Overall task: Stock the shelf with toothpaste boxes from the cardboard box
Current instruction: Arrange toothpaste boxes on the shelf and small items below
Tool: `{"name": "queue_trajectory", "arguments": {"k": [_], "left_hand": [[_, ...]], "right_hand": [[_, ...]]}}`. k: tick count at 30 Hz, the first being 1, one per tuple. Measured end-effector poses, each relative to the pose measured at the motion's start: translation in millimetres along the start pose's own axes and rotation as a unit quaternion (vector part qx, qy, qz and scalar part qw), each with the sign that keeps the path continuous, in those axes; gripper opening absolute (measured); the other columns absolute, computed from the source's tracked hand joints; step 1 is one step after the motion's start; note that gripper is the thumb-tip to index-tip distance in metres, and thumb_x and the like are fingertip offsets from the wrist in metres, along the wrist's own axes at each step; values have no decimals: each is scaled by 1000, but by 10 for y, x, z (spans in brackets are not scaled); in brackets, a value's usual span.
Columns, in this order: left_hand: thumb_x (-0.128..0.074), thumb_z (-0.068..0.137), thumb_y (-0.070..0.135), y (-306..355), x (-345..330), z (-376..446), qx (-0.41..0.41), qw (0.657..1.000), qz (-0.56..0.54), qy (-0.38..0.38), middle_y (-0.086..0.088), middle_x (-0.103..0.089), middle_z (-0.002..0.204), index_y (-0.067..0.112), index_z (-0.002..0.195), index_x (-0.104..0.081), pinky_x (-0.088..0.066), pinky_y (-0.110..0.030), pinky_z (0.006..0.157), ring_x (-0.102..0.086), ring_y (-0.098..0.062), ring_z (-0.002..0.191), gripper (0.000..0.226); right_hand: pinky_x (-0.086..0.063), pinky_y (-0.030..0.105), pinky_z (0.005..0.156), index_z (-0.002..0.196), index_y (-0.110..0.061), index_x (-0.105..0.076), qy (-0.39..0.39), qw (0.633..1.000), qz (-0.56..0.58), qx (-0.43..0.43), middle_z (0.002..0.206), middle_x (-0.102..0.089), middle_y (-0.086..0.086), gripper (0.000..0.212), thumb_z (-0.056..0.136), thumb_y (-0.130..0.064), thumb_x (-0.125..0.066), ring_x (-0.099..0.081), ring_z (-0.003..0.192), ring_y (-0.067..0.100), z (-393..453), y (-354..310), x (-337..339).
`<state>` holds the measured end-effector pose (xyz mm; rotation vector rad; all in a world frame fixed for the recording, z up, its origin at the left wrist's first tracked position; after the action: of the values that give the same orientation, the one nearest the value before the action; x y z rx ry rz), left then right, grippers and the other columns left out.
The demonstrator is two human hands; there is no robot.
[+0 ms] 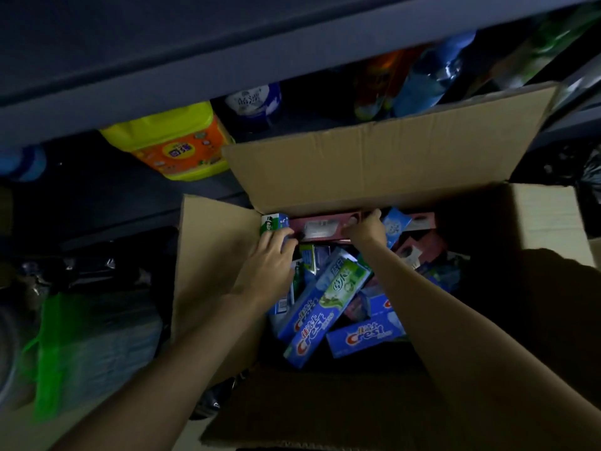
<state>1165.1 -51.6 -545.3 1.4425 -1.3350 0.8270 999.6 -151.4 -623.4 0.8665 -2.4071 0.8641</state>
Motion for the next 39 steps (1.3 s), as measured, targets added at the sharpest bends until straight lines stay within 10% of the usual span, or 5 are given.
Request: {"name": "queue_trajectory", "arguments": {"k": [9,16,25,31,39], "left_hand": [[-64,80,34,403,1022,38,-38,997,-41,-50,-8,-25,148,9,144,-22,-29,-40,108,-29,-30,132,81],[-67,78,42,997,2755,-244,-68,990,-119,-29,-2,-39,144,18,145,-20,-33,-24,97,-39,-21,129,85],[-63,77,47,1555,4816,-469,-124,955,108,248,0,-47,120,22,134,-37,-35,-30,88,-47,-21,113,67],[-87,39,37,1682,5470,-283,-146,891,247,352,-7,-66,87,9,102,-66,-52,-29,69,-65,-24,76,72],[-41,94,21,1370,5413,413,-79,954,131,258,-5,-4,157,9,148,-5,0,-29,117,-5,-17,145,66]], "right_hand": [[-44,29,74,97,-14,-40,-25,991,54,122,92,-56,3,51,69,-30,-80,-57,87,21,-1183,-604,1171],[-30,18,34,94,-17,-55,-145,955,82,247,54,-50,0,23,79,-10,-72,-41,38,7,-2631,-1239,3067],[-40,31,87,129,-19,-48,136,761,-386,504,123,-59,3,55,79,-28,-69,-55,112,23,-4032,-2382,3857],[-56,29,55,110,-16,-48,87,826,-229,508,117,-55,6,32,85,-3,-62,-67,61,20,-4009,-2959,4344],[-59,32,58,110,-14,-47,133,868,-181,442,121,-51,20,29,88,4,-55,-69,66,27,-3018,-3464,4793]]}}
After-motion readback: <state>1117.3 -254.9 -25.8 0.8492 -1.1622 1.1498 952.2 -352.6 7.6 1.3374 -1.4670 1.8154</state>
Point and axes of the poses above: each hand's wrist, its own z-axis towards the middle knuckle, its own x-axis out of the back of the hand, y = z × x, the point moved 4 cm from there along z, towards the middle knuckle
